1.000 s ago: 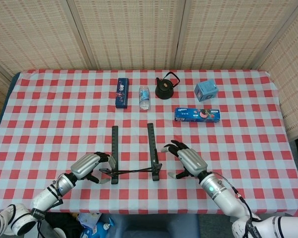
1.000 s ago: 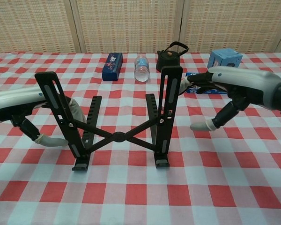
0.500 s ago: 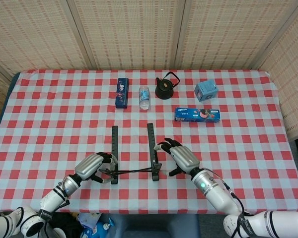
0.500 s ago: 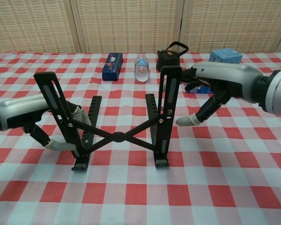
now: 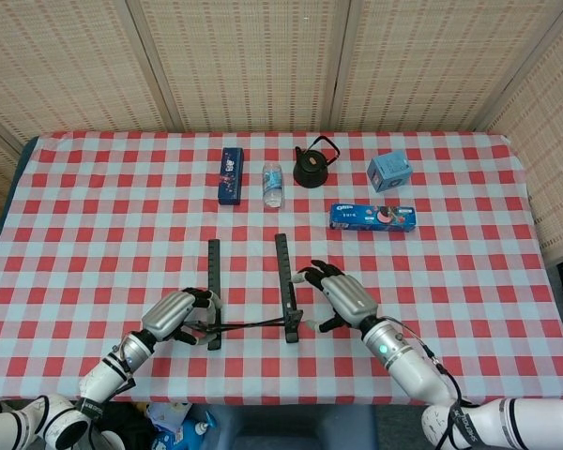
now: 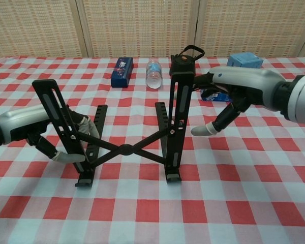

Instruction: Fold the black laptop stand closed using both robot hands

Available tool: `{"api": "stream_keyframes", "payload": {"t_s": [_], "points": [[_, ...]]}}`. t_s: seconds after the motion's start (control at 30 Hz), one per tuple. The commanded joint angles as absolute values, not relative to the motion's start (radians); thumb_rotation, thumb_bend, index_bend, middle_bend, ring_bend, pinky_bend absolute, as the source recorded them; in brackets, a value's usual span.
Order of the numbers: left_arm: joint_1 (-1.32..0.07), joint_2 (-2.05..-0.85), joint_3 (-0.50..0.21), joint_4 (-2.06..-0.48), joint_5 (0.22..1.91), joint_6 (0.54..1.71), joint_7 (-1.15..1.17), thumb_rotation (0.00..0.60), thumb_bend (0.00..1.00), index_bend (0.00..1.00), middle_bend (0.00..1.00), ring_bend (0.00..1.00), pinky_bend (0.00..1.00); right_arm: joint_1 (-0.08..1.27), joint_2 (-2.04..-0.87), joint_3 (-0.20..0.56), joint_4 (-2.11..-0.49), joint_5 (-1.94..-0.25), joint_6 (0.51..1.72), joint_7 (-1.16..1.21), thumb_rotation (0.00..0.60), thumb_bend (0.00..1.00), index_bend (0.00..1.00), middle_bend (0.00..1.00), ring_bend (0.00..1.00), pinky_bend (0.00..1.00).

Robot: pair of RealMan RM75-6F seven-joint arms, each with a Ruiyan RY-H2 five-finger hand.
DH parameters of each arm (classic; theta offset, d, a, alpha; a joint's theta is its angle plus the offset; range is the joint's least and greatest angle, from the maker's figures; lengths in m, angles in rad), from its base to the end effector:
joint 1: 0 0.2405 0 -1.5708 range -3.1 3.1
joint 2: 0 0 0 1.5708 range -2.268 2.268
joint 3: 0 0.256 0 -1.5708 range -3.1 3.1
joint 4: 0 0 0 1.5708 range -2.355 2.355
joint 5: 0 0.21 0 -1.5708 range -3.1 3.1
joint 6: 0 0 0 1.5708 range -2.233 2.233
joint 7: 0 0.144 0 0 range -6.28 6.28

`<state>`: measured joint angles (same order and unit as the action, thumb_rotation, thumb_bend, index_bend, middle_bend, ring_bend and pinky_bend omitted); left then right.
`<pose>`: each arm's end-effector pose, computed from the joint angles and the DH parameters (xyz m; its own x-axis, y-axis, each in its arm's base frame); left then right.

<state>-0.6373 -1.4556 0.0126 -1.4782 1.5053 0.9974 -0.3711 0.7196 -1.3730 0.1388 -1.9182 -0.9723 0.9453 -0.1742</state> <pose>-0.1888 0.2855 -0.0119 0.1108 0.5289 0.8414 0.9261 -0.3621 0.1057 -0.1121 -0.2802 0.0059 0.0980 -0.5433 0.8338 -0.9652 -0.2559 -0.0532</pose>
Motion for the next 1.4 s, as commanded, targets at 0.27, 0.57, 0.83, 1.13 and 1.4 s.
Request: {"api": "stream_keyframes", "payload": {"t_s": [0.27,0.57,0.83,1.13,1.4], "points": [[-0.633,-1.448,0.014,-1.474,1.514,0.997,-0.375,0.600,0.33,0.63,0.36,0.31,0.25,0.733,-1.423,0.124,-1.900,-0.957,0.972,-0.250,0.600,0.20,0.24,0.17,0.00,0.07],[-0.639,-1.440,0.011,-1.477,1.515,0.983,-0.381,0.600,0.33,0.62,0.36,0.31,0.25,0.743,-1.464,0.118,-1.894,-0.939,0.997,-0.311,0.600,0.20,0.26,0.18,0.00,0.07],[-0.642,-1.436,0.006,-1.477,1.515,0.978,-0.388,0.600,0.33,0.62,0.36,0.31,0.25,0.740,-1.492,0.111,-1.882,-0.935,1.013,-0.335,0.600,0.20,0.30,0.20,0.02,0.07],[-0.643,-1.435,0.003,-1.477,1.513,0.973,-0.390,0.600,0.33,0.62,0.36,0.31,0.25,0.741,-1.520,0.111,-1.873,-0.934,1.017,-0.351,0.600,0.21,0.37,0.23,0.04,0.07],[-0.646,-1.432,0.000,-1.479,1.515,0.970,-0.394,0.600,0.33,0.62,0.36,0.31,0.25,0.736,-1.550,0.109,-1.863,-0.931,1.037,-0.369,0.600,0.23,0.43,0.25,0.06,0.07]]}}
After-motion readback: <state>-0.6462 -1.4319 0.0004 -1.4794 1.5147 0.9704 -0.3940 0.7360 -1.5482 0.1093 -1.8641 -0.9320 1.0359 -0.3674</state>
